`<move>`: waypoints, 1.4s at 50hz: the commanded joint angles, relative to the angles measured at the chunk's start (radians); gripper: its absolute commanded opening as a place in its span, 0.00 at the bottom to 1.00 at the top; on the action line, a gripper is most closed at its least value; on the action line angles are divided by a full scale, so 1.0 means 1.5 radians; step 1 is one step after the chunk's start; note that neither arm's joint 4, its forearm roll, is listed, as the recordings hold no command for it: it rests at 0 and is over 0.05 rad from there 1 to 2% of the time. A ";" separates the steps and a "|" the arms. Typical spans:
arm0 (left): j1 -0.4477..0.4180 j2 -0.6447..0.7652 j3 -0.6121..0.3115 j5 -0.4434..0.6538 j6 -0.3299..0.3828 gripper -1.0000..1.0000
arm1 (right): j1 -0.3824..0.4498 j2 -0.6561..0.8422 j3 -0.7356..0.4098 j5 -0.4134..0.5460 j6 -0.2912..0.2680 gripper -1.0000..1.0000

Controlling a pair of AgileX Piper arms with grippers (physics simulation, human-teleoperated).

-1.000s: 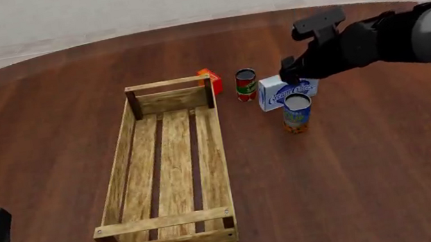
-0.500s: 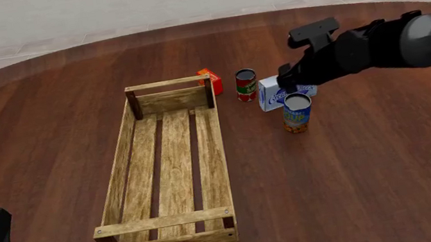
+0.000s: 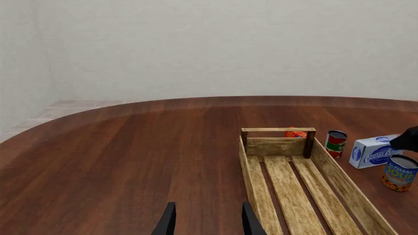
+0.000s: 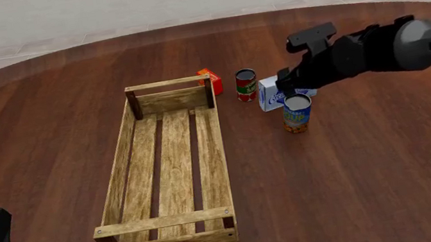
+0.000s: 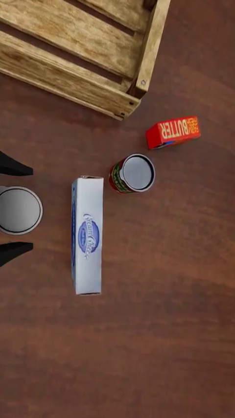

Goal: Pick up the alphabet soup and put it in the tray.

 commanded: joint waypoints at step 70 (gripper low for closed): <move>0.000 0.000 0.000 0.000 0.000 1.00 | -0.004 0.072 0.013 -0.033 0.008 1.00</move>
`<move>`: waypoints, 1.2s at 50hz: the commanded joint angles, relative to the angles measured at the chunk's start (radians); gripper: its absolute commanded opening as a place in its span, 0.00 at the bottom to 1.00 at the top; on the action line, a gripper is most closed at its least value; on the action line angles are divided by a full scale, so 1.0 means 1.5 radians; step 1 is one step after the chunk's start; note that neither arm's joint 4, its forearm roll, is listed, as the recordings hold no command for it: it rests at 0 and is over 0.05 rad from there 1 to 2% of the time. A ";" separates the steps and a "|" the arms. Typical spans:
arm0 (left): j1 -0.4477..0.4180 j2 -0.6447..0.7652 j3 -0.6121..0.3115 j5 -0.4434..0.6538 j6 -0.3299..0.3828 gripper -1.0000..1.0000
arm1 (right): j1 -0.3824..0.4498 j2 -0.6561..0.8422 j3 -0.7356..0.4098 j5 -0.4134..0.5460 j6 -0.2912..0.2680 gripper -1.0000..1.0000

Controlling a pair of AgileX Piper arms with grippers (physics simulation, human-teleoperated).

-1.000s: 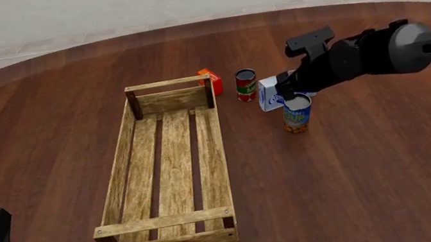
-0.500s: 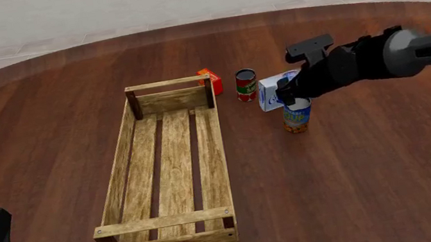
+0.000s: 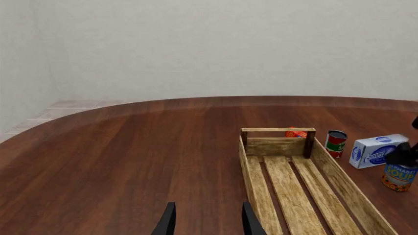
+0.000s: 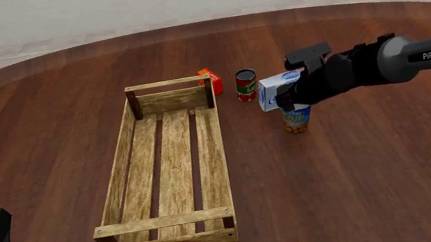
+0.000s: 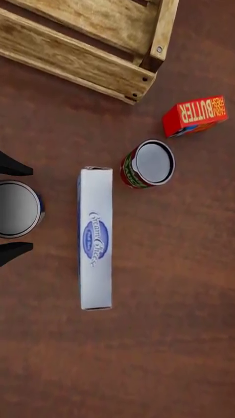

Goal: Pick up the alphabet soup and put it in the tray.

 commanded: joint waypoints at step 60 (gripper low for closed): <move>0.000 0.000 0.000 0.000 0.000 1.00 | 0.031 -0.025 0.019 -0.004 -0.005 0.00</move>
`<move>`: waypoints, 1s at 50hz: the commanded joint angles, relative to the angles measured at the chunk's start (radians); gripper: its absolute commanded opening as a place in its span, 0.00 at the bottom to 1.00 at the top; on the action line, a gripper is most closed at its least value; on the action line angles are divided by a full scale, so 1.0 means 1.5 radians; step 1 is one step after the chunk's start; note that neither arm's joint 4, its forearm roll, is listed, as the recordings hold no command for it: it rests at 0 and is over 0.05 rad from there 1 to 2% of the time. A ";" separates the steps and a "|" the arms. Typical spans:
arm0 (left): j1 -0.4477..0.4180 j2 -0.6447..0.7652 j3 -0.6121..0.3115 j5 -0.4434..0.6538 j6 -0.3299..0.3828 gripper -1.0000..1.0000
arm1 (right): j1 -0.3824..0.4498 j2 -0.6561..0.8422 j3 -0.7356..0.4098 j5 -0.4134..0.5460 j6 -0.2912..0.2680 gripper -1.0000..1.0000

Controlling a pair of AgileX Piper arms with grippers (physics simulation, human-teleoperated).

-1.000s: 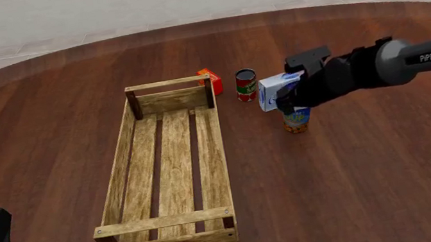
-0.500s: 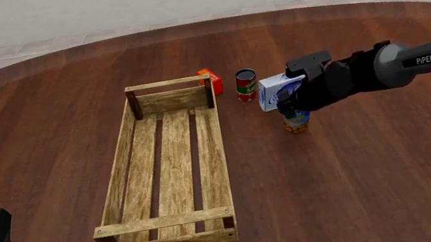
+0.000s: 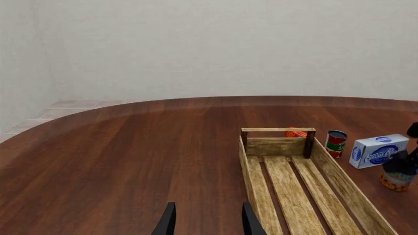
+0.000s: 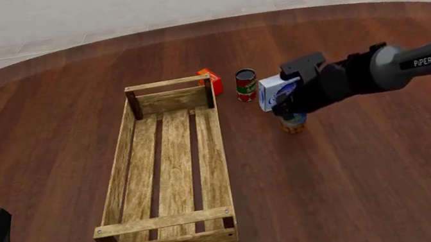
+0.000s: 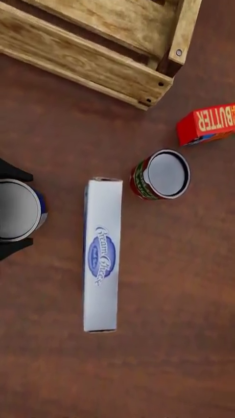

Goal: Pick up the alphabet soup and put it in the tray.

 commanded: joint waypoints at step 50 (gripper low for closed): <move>0.000 0.000 0.000 0.000 0.000 1.00 | 0.268 -0.172 -0.206 0.203 -0.087 0.00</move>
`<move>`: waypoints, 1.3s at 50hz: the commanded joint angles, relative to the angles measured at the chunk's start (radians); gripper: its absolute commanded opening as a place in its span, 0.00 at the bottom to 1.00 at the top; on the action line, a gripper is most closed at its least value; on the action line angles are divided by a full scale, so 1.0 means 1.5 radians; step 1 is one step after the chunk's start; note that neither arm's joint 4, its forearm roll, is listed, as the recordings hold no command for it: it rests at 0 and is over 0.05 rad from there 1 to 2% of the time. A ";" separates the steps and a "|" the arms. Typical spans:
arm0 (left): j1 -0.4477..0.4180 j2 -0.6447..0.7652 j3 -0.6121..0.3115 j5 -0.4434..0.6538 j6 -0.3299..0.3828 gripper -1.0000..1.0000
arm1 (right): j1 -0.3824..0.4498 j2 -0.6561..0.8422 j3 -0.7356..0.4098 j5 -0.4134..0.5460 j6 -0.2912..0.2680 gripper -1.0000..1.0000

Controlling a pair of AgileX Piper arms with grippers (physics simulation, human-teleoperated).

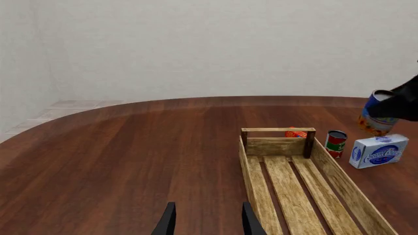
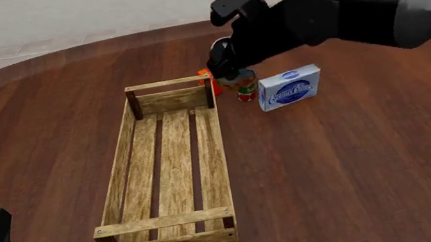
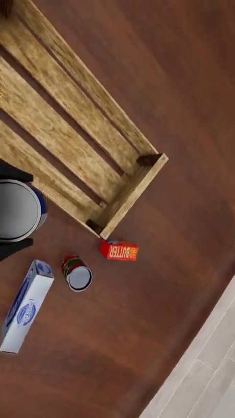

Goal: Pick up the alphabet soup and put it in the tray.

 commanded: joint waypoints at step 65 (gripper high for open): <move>0.000 0.000 0.000 0.000 0.000 1.00 | 0.191 0.127 -0.028 -0.042 0.058 0.00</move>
